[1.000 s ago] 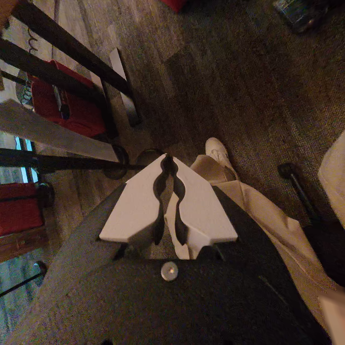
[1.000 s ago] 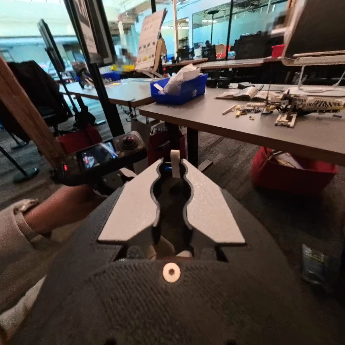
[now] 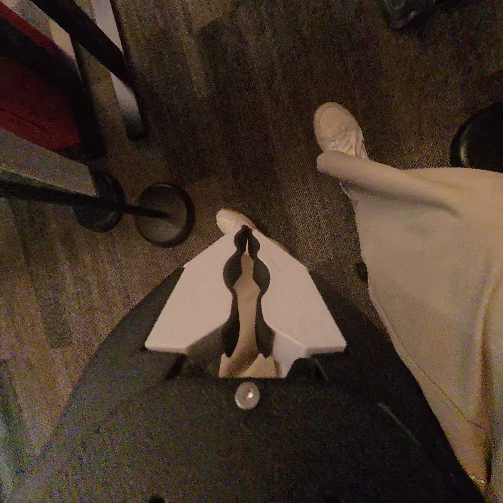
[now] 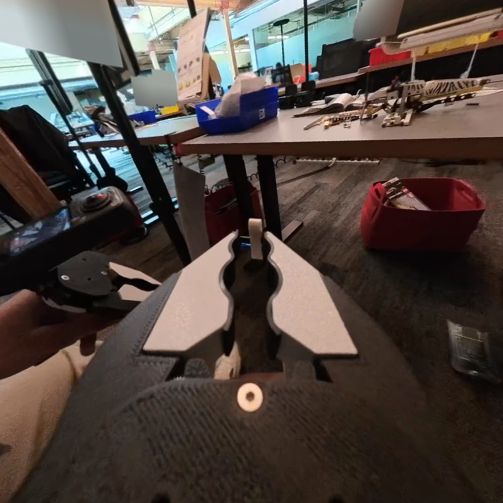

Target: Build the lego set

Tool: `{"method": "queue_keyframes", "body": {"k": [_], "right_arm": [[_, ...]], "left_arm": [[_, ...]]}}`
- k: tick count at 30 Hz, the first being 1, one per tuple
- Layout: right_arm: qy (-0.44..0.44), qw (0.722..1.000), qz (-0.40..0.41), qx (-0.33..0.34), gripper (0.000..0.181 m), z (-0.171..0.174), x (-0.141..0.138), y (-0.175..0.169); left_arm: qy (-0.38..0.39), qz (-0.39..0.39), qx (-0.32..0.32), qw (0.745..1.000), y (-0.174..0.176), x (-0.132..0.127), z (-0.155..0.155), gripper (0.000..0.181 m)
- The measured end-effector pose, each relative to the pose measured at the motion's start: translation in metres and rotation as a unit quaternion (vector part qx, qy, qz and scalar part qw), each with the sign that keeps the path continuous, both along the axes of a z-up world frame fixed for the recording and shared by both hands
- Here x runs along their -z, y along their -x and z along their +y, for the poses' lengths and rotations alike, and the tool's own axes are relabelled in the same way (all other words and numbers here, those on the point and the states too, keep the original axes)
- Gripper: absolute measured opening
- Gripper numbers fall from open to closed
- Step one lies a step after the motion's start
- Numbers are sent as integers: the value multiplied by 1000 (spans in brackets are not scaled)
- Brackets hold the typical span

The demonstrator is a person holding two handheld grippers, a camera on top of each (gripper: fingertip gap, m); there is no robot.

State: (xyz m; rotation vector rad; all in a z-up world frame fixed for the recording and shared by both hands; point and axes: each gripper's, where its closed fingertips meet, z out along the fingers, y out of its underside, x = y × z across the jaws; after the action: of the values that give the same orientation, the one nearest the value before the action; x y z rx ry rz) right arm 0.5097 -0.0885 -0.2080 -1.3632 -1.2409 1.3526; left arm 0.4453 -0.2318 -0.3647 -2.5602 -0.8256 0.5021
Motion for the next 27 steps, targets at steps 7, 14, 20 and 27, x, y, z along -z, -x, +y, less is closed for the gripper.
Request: {"method": "queue_keyframes", "body": {"k": [7,14,20,27], "right_arm": [[0,998,54,19,14,54,-38,44],[-107,984,142,0,14,69,-158,39],[-125,971,199,33,14,93,-201,-4],[-106,967,227,54,14,81,-192,-43]], "left_arm": [[-123,-169,56,976,5,-5,62,0],[-161,-67,87,981,33,-99,85,0],[-209,-16,125,970,25,-140,114,0],[-213,29,208,954,1,-157,153,0]]}}
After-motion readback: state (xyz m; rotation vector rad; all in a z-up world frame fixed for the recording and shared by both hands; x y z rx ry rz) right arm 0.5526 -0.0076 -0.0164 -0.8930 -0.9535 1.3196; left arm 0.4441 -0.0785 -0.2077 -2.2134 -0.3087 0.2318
